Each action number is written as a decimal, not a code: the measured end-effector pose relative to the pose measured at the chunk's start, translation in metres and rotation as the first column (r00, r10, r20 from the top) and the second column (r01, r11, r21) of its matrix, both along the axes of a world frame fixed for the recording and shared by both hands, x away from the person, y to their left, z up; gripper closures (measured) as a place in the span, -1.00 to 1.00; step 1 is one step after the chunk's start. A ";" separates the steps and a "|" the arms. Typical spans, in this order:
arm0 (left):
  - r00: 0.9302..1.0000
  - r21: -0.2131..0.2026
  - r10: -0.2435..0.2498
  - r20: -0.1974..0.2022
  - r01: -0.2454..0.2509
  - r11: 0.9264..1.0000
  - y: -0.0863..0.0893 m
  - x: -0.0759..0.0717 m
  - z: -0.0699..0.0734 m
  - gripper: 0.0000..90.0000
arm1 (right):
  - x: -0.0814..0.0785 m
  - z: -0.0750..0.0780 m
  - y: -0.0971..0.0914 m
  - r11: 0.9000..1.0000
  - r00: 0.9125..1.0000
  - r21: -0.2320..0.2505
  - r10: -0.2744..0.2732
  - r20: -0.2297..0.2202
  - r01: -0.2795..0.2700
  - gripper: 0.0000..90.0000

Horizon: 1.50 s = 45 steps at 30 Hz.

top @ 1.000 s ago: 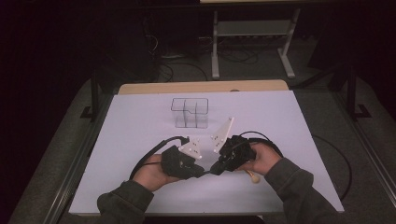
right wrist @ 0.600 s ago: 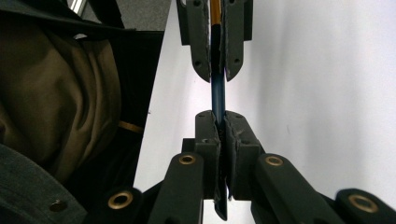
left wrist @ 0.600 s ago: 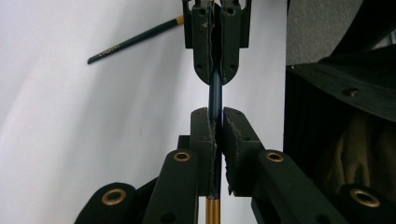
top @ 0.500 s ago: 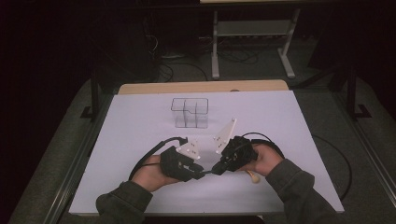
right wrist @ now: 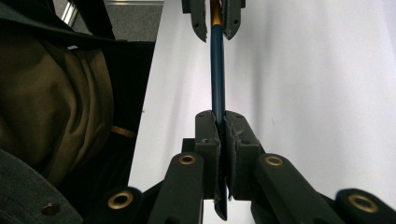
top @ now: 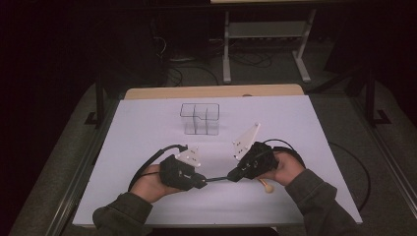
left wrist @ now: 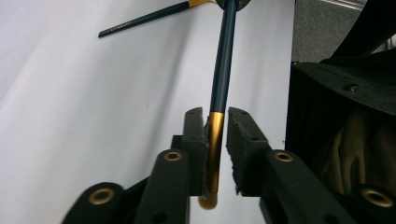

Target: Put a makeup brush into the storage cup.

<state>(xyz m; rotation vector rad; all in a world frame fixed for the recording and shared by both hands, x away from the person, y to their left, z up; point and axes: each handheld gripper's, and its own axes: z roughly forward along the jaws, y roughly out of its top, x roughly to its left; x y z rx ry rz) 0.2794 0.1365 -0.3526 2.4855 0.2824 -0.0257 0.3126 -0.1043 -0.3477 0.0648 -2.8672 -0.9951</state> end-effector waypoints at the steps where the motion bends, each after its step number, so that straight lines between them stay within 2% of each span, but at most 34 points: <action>1: 1.000 -0.003 -0.001 0.002 0.001 1.000 0.000 0.000 0.000 0.79 | 0.000 0.000 0.000 1.000 1.000 0.001 0.003 0.004 -0.003 0.87; 8: 0.999 0.010 -0.046 -0.007 0.046 0.999 -0.001 0.000 0.000 0.86 | -0.003 -0.002 0.002 1.000 1.000 -0.007 0.016 0.021 -0.015 0.85; 13: 0.998 0.033 -0.055 -0.001 0.055 0.998 -0.002 -0.001 0.002 0.87 | -0.002 -0.002 0.005 1.000 1.000 -0.020 -0.003 0.011 0.003 0.69; 17: 0.998 0.064 -0.064 0.011 0.064 0.996 -0.006 -0.002 0.004 0.87 | -0.003 -0.002 0.014 0.998 1.000 -0.063 -0.001 0.017 0.002 0.62; 23: 0.998 0.075 -0.057 0.009 0.056 0.996 -0.010 -0.004 0.002 0.87 | -0.005 -0.001 0.027 0.995 0.999 -0.100 0.026 0.035 -0.023 0.67; 31: 0.998 0.079 -0.063 0.012 0.062 0.995 -0.012 -0.005 0.002 0.87 | -0.008 -0.005 0.034 0.990 0.999 -0.135 0.045 0.025 -0.041 0.84; 33: 0.998 0.083 -0.069 0.015 0.067 0.994 -0.011 -0.004 0.002 0.86 | -0.008 -0.005 0.033 0.991 0.998 -0.126 0.049 0.031 -0.045 0.85; 35: 0.998 0.067 -0.063 0.003 0.063 0.996 -0.009 -0.004 0.002 0.82 | -0.009 -0.005 0.032 0.992 0.999 -0.122 0.044 0.025 -0.040 0.85; 36: 0.998 0.050 -0.055 -0.004 0.055 0.997 -0.007 -0.003 0.001 0.75 | -0.008 -0.005 0.031 0.993 0.998 -0.109 0.052 0.041 -0.047 0.85; 38: 1.000 0.008 -0.026 -0.018 0.026 1.000 -0.002 -0.002 0.002 0.68 | -0.009 -0.006 0.029 0.995 0.998 -0.092 0.041 0.043 -0.037 0.86; 45: 1.000 -0.002 -0.006 -0.017 0.006 1.000 0.007 -0.002 0.002 0.64 | -0.009 -0.011 0.021 0.999 0.999 -0.039 0.005 0.037 -0.003 0.86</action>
